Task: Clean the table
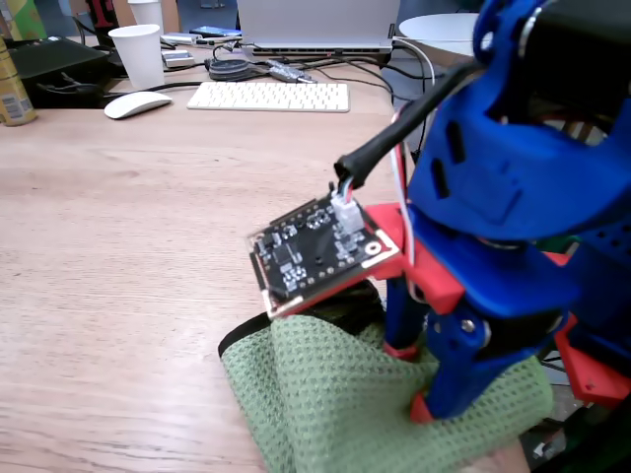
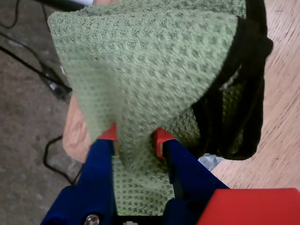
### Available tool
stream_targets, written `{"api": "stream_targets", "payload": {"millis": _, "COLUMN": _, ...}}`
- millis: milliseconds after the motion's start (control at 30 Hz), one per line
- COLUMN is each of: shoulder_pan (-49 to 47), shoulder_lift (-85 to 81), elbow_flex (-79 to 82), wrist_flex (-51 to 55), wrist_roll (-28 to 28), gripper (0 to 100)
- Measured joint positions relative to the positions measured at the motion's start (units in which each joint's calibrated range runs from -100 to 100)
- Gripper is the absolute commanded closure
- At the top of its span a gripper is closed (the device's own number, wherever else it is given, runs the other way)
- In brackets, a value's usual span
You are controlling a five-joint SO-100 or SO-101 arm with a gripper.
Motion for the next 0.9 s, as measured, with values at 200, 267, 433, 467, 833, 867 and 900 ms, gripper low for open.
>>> {"api": "stream_targets", "payload": {"millis": 200, "shoulder_pan": 0.19, "shoulder_lift": 2.59, "elbow_flex": -0.18, "wrist_flex": 0.41, "wrist_roll": 0.05, "gripper": 100}}
{"api": "stream_targets", "payload": {"millis": 267, "shoulder_pan": 3.57, "shoulder_lift": 5.36, "elbow_flex": -0.81, "wrist_flex": 0.75, "wrist_roll": 0.24, "gripper": 100}}
{"api": "stream_targets", "payload": {"millis": 433, "shoulder_pan": 24.05, "shoulder_lift": 6.49, "elbow_flex": -1.44, "wrist_flex": 0.83, "wrist_roll": 0.73, "gripper": 100}}
{"api": "stream_targets", "payload": {"millis": 467, "shoulder_pan": 27.81, "shoulder_lift": 6.49, "elbow_flex": -1.44, "wrist_flex": 0.83, "wrist_roll": 0.98, "gripper": 100}}
{"api": "stream_targets", "payload": {"millis": 833, "shoulder_pan": 66.60, "shoulder_lift": 18.33, "elbow_flex": -15.42, "wrist_flex": 1.90, "wrist_roll": 9.67, "gripper": 100}}
{"api": "stream_targets", "payload": {"millis": 867, "shoulder_pan": 70.17, "shoulder_lift": 19.97, "elbow_flex": -17.49, "wrist_flex": 1.90, "wrist_roll": 10.84, "gripper": 100}}
{"api": "stream_targets", "payload": {"millis": 900, "shoulder_pan": 73.27, "shoulder_lift": 21.44, "elbow_flex": -19.57, "wrist_flex": 1.90, "wrist_roll": 11.82, "gripper": 100}}
